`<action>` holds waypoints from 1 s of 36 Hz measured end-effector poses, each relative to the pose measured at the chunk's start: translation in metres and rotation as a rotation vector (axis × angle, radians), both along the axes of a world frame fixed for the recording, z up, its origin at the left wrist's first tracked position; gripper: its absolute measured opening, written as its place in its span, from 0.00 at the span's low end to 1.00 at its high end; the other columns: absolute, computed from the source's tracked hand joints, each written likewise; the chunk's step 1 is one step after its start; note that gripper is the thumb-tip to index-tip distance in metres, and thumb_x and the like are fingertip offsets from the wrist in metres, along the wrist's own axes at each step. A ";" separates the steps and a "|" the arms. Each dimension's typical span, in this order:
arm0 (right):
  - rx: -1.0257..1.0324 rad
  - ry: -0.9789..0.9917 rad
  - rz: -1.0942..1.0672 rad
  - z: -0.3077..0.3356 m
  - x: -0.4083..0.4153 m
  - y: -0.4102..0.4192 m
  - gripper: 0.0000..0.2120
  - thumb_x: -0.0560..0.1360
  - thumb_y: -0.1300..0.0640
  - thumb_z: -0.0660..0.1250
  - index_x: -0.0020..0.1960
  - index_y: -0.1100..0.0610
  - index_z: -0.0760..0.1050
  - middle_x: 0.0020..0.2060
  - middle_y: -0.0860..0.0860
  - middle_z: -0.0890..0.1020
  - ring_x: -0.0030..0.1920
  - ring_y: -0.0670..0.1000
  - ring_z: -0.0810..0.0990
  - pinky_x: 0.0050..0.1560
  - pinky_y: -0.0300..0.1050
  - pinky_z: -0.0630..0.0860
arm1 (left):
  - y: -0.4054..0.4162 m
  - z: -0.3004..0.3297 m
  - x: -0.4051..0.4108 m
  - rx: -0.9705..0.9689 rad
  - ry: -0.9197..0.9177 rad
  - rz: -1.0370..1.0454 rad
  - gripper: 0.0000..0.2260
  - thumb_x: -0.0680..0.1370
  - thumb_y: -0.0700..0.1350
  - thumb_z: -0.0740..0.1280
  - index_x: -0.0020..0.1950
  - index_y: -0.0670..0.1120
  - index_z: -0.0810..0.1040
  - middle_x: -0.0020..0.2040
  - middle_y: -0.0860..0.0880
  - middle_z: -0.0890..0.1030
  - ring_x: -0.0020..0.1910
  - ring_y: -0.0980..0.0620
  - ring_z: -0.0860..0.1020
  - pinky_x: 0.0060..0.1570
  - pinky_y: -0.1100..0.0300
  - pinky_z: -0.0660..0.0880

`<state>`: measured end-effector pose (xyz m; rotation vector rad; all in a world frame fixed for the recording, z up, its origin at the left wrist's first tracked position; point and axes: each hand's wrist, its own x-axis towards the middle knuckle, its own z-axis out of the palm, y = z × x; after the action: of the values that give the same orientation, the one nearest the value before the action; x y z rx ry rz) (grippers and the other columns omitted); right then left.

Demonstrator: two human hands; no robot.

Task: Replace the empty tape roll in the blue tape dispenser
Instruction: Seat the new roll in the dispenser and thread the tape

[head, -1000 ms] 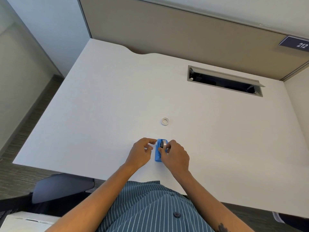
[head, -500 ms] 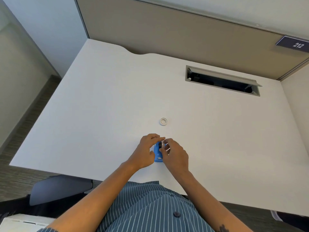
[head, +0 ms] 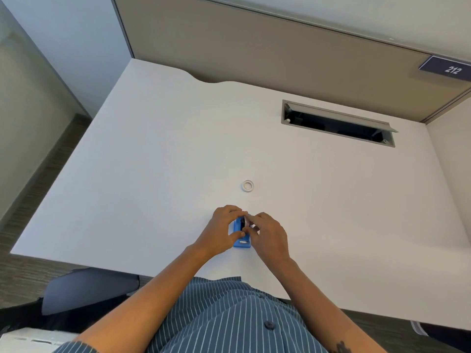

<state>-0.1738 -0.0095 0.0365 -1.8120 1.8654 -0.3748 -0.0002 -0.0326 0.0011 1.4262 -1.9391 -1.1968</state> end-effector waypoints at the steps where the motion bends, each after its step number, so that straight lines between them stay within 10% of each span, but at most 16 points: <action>1: 0.000 0.000 -0.004 0.001 -0.001 -0.001 0.10 0.81 0.57 0.71 0.60 0.50 0.86 0.44 0.48 0.82 0.42 0.51 0.80 0.37 0.39 0.71 | 0.000 0.000 -0.001 0.002 0.003 0.003 0.23 0.78 0.45 0.75 0.72 0.53 0.76 0.70 0.53 0.75 0.69 0.55 0.69 0.70 0.61 0.64; 36: -0.133 0.001 0.082 0.001 -0.012 -0.011 0.08 0.81 0.59 0.71 0.56 0.51 0.87 0.43 0.47 0.84 0.39 0.50 0.81 0.36 0.41 0.75 | -0.007 -0.010 -0.005 -0.012 0.024 0.031 0.17 0.79 0.48 0.74 0.68 0.50 0.79 0.65 0.52 0.78 0.65 0.53 0.75 0.69 0.57 0.73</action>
<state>-0.1857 -0.0203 0.0374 -1.9692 1.7978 -0.4783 -0.0054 -0.0395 -0.0086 1.4244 -1.8977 -1.1808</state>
